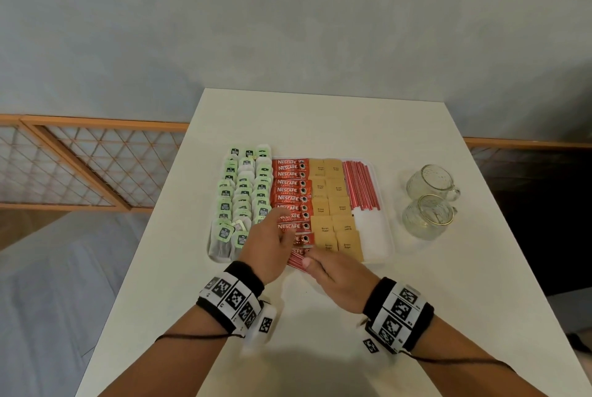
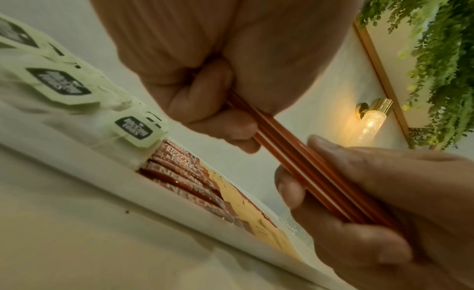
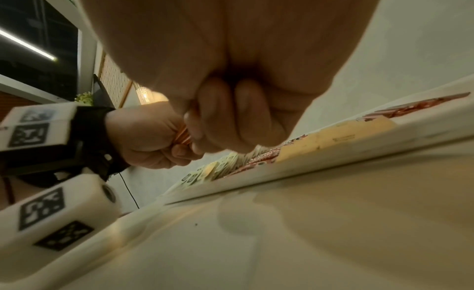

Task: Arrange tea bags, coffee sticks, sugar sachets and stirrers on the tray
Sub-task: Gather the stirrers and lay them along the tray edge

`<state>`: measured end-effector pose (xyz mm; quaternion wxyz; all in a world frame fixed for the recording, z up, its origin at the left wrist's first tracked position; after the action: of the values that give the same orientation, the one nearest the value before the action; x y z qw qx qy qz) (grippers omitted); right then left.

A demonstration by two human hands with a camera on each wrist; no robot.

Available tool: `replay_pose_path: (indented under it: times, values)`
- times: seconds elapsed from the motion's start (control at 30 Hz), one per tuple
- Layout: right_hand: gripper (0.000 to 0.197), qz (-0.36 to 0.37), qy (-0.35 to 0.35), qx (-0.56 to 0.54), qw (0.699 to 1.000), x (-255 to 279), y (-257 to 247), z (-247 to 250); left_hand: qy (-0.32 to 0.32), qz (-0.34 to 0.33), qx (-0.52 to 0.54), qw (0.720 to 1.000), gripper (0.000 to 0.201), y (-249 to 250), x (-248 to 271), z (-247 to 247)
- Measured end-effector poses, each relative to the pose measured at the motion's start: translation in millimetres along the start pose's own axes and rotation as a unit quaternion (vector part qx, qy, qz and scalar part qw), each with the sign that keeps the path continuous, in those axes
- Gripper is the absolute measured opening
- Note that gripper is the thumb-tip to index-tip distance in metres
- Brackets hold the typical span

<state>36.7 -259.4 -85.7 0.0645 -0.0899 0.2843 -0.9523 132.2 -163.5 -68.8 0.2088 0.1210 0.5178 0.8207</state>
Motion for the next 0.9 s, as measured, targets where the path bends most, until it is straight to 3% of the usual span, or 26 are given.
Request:
replay_pose_path:
  times: [0.1,0.3,0.4,0.6,0.77,0.9]
  values:
    - [0.033,0.016,-0.057,-0.006,0.998,3,-9,-2,-0.043,-0.041,-0.013,0.998,0.040,10,0,-8]
    - [0.058,-0.004,-0.069,-0.036,0.997,0,-2,13,-0.158,-0.096,-0.059,0.981,0.040,34,-6,-39]
    - [0.057,-0.033,-0.071,-0.093,0.993,-1,8,20,-0.188,-0.112,-0.068,0.973,0.040,46,-15,-50]
    - [0.051,-0.073,-0.039,-0.135,0.987,1,28,36,-0.179,-0.124,-0.052,0.975,0.028,68,-37,-66]
    - [0.054,-0.106,-0.010,-0.103,0.989,2,57,64,-0.134,-0.101,-0.046,0.985,0.038,83,-56,-66]
    - [0.057,-0.191,0.040,-0.033,0.980,1,106,95,-0.123,-0.102,-0.101,0.982,0.034,85,-68,-70]
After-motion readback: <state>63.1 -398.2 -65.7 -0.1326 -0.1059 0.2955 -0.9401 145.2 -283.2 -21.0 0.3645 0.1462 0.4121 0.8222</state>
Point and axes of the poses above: each hand's wrist, its own x-axis away from the middle knuckle, its own z-axis out of the back of the hand, y = z × x, the point moved 10 cm from there along -x, towards the middle knuckle, and after that the axes turned 12 degrees about x, right-handed, at the moved point
